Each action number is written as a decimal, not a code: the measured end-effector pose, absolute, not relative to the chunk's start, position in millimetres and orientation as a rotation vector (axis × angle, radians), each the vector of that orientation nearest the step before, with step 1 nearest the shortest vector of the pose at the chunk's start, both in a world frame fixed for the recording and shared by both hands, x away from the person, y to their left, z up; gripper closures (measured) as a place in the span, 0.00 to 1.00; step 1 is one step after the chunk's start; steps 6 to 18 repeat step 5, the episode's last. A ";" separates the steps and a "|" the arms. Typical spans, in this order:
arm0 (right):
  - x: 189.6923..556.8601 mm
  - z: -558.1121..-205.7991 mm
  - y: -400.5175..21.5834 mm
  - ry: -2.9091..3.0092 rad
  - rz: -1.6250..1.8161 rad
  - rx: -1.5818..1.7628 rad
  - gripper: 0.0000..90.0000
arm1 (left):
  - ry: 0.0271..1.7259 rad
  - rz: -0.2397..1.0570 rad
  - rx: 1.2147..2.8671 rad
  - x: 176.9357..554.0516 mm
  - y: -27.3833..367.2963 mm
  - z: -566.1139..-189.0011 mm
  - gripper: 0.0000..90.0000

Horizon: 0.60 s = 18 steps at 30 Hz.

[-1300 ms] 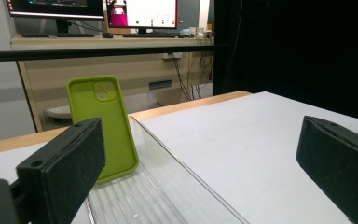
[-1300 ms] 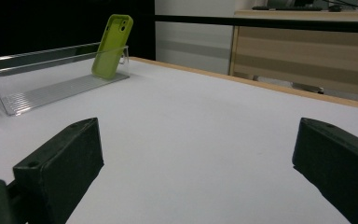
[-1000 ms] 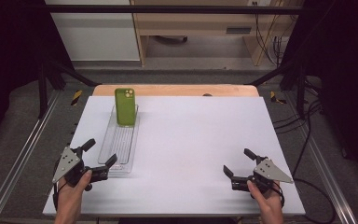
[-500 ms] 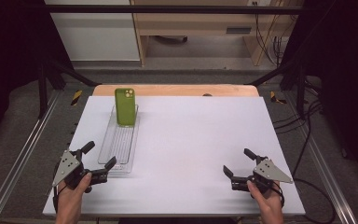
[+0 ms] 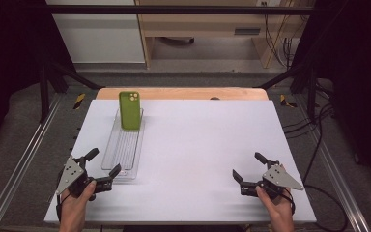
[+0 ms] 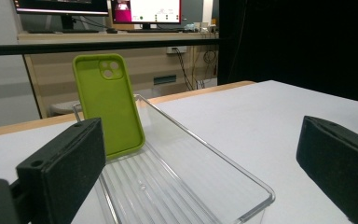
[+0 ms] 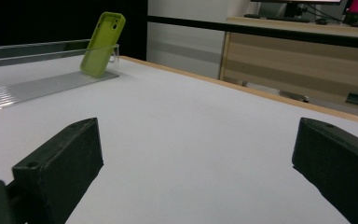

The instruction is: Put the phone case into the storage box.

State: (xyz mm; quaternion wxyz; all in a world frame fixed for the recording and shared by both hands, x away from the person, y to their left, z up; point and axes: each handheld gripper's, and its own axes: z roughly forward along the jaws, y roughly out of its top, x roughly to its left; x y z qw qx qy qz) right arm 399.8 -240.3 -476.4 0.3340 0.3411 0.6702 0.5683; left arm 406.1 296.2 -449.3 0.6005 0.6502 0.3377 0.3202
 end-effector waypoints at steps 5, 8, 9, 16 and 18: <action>406.1 -478.3 -241.0 1.728 1.441 0.909 0.01 | 0.788 0.748 1.502 406.8 297.2 -450.9 0.01; 406.1 -478.3 -241.0 1.728 1.441 0.909 0.01 | 0.788 0.748 1.502 406.8 297.2 -450.9 0.01; 406.1 -478.3 -241.0 1.728 1.441 0.909 0.01 | 0.788 0.748 1.502 406.8 297.2 -450.9 0.01; 406.1 -478.3 -241.0 1.728 1.441 0.909 0.01 | 0.788 0.748 1.502 406.8 297.2 -450.9 0.01; 406.1 -478.3 -241.0 1.728 1.441 0.909 0.01 | 0.788 0.748 1.502 406.8 297.2 -450.9 0.01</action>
